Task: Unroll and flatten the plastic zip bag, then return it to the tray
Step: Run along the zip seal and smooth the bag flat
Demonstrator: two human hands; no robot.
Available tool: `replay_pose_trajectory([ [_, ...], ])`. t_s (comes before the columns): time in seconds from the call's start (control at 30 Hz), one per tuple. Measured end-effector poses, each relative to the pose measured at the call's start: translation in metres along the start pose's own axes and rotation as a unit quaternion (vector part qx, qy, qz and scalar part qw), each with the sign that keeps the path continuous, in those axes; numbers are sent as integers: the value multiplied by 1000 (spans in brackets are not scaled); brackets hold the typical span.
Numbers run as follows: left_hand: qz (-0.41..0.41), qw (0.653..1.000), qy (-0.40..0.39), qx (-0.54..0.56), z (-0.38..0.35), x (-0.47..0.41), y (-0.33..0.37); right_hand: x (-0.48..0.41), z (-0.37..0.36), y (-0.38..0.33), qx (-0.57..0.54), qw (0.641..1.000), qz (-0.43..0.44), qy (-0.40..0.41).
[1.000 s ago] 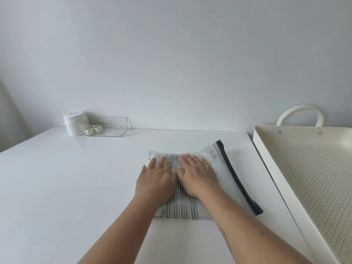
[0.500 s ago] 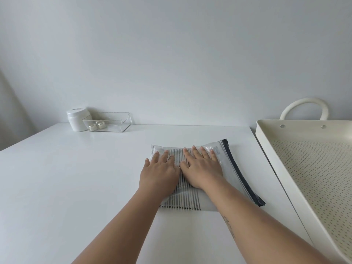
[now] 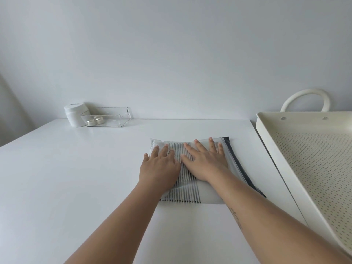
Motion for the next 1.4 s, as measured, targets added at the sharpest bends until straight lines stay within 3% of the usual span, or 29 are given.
replay_pose_trajectory([
  [0.33,7,1000,-1,15,-2,-1,-1,-6,-1,12,-14,999,-26,-42],
  [0.9,11,1000,-12,10,-6,-2,0,-4,2,16,18,998,-48,-43],
  [1.17,-1,999,-17,28,9,0,5,-1,27,12,-11,987,-32,-157],
  [1.4,-30,995,49,82,36,20,9,27,65,-16,-71,995,42,-50],
])
Point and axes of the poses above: each hand's wrist, its own x-axis away from the middle knuckle, its own z-axis out of the back of the hand, y = z × x, the point moved 4 cm from there along -x, towards the middle knuckle, and after that the axes turned 6 degrees about -z, right-handed, at the moved point
